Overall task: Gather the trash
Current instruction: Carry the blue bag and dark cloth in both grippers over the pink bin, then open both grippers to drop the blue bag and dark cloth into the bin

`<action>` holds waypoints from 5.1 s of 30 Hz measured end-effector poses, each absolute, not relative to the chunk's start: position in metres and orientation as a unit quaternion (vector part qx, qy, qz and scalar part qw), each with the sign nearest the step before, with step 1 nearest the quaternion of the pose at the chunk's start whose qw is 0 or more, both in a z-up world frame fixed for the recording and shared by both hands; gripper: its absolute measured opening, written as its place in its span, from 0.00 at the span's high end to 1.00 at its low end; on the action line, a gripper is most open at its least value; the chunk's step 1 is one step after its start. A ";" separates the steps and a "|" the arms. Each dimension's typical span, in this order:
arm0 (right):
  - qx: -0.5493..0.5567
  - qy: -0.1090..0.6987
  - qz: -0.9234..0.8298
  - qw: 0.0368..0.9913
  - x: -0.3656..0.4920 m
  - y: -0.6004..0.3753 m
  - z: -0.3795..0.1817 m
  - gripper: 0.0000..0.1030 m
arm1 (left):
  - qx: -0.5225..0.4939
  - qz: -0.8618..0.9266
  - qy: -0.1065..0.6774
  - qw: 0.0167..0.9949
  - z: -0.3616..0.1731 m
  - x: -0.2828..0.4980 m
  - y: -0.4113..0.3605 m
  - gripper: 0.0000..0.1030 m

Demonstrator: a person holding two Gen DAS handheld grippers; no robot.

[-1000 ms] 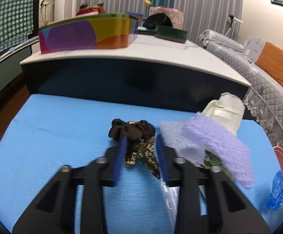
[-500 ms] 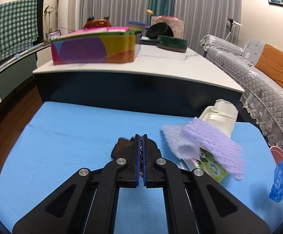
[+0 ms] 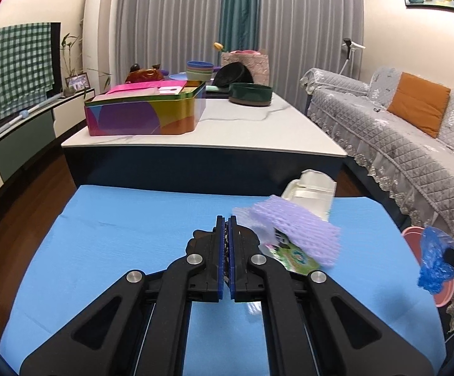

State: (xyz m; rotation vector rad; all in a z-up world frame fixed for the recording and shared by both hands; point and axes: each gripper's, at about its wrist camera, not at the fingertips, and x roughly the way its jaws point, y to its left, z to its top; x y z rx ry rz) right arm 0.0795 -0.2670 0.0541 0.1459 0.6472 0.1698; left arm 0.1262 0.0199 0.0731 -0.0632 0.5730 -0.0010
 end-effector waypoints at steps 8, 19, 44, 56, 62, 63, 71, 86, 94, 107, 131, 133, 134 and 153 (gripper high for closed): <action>0.080 0.306 0.072 0.946 0.069 -0.278 0.063 0.99 | -0.021 -0.030 0.272 0.962 0.085 0.102 0.000 0.98; 0.084 0.298 0.062 0.949 0.058 -0.287 0.069 0.99 | -0.010 -0.073 0.264 0.962 0.094 0.076 -0.030 0.98; 0.086 0.295 0.052 0.950 0.052 -0.295 0.071 0.99 | -0.004 -0.106 0.261 0.959 0.096 0.065 -0.050 0.98; 0.087 0.295 0.049 0.950 0.052 -0.299 0.071 0.99 | -0.001 -0.113 0.260 0.959 0.096 0.064 -0.059 0.98; 0.088 0.295 0.048 0.950 0.052 -0.301 0.071 0.99 | -0.001 -0.115 0.260 0.959 0.096 0.064 -0.060 0.98; 0.088 0.295 0.048 0.950 0.052 -0.301 0.071 0.99 | 0.000 -0.115 0.260 0.959 0.096 0.064 -0.061 0.98; 0.084 0.292 0.041 0.952 0.051 -0.311 0.071 0.99 | 0.002 -0.123 0.259 0.958 0.099 0.065 -0.067 0.98; 0.092 0.287 -0.001 0.953 0.044 -0.346 0.068 0.99 | 0.015 -0.168 0.262 0.950 0.097 0.072 -0.115 0.98; 0.104 0.288 -0.025 0.952 0.041 -0.373 0.064 0.99 | 0.023 -0.196 0.264 0.944 0.095 0.076 -0.147 0.98; 0.115 0.297 -0.064 0.946 0.045 -0.411 0.053 0.99 | 0.028 -0.236 0.271 0.933 0.091 0.090 -0.193 0.98; 0.094 0.339 -0.133 0.927 0.075 -0.453 0.020 0.99 | 0.045 -0.305 0.282 0.908 0.071 0.156 -0.296 0.98; 0.094 0.341 -0.136 0.925 0.076 -0.455 0.018 0.99 | 0.046 -0.310 0.284 0.906 0.068 0.159 -0.301 0.98; 0.095 0.342 -0.137 0.925 0.077 -0.456 0.016 0.99 | 0.047 -0.312 0.285 0.905 0.067 0.161 -0.304 0.98; 0.110 0.353 -0.178 0.912 0.080 -0.470 0.013 0.65 | 0.021 -0.342 0.297 0.891 0.065 0.172 -0.312 0.77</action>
